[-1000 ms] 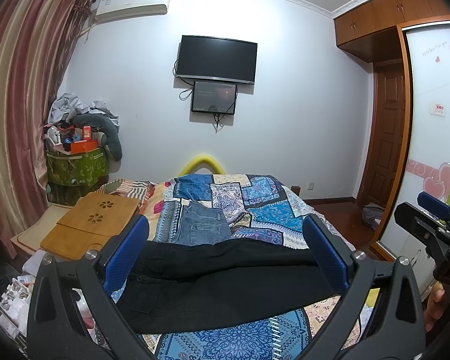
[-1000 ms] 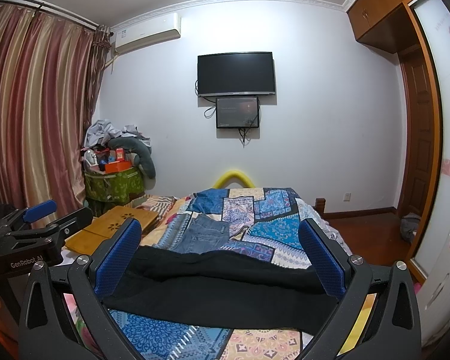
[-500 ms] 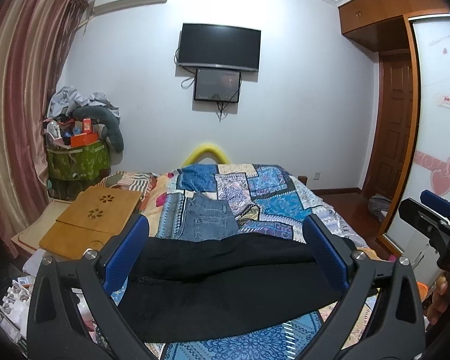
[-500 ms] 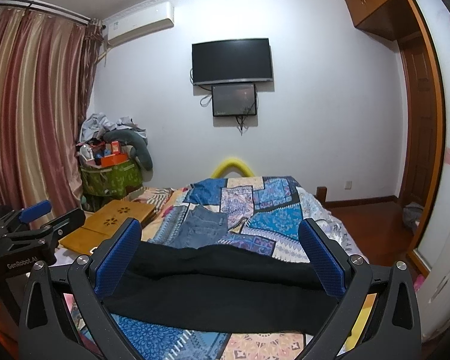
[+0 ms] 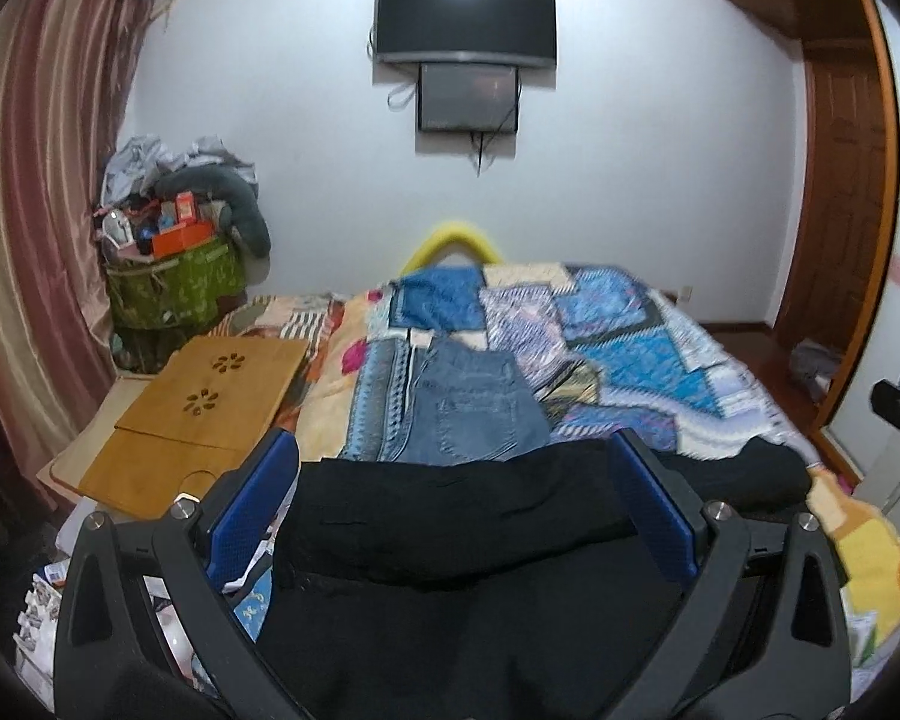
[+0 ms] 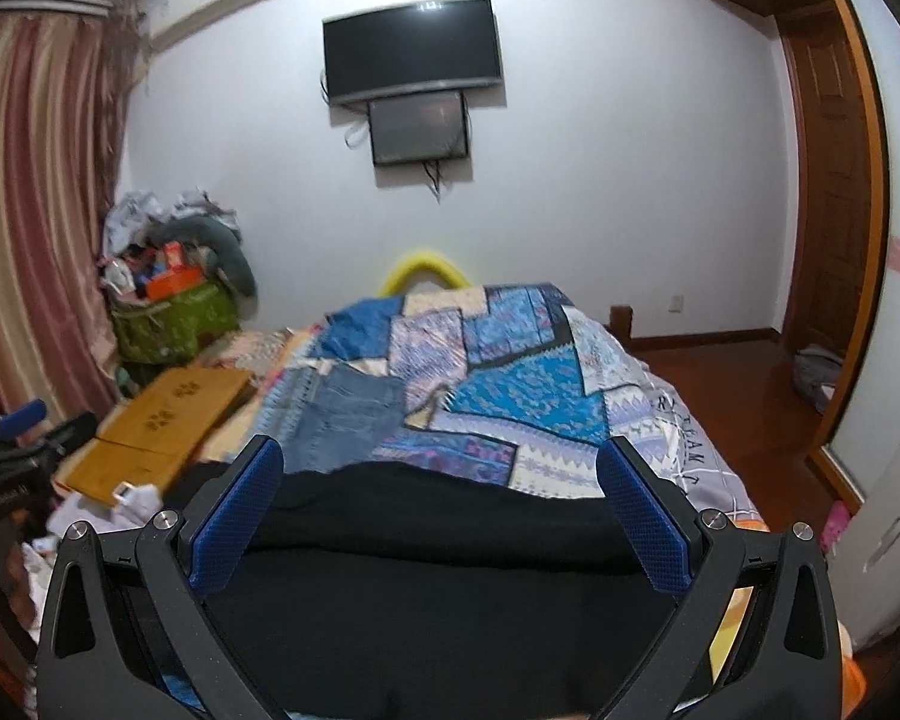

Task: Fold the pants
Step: 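Lower the held black trousers toward the quilt with both grippers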

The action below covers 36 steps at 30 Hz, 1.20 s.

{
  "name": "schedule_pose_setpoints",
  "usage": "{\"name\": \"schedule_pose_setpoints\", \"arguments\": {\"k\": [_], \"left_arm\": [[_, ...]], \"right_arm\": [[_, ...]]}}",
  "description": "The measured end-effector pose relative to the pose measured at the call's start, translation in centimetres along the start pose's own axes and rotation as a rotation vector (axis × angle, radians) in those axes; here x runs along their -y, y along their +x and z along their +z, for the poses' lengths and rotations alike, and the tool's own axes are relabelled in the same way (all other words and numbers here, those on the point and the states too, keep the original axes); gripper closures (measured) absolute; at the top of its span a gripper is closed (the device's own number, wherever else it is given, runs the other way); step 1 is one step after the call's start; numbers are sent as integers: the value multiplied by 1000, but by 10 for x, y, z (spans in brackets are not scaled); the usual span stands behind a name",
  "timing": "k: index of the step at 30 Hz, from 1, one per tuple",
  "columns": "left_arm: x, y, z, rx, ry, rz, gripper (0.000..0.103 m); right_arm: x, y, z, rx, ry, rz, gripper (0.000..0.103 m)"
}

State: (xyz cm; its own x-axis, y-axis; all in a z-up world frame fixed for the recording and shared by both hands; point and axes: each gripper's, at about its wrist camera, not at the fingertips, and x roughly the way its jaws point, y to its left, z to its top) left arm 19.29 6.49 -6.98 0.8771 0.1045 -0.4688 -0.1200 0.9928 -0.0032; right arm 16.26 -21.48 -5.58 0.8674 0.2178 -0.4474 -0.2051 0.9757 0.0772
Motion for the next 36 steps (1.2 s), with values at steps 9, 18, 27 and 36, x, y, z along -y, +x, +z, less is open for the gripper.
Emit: {"name": "schedule_pose_setpoints", "arguments": {"k": [9,18,27,36], "left_arm": [[-59,136,4,-204,-14,62,0],[-117,256,-25,-445,-43,118,12],[-135,323,-67,-623,-84,115,20],[-135,345,-81,-671,-128,72,53]], "right_arm": [[24,84,-6,-171,-85,-69,0],[42,168,-6,-366,-108,41,0],[27,238,-13,-512,-207,148,8],[7,276,-28,-625,-301,220,38]]}}
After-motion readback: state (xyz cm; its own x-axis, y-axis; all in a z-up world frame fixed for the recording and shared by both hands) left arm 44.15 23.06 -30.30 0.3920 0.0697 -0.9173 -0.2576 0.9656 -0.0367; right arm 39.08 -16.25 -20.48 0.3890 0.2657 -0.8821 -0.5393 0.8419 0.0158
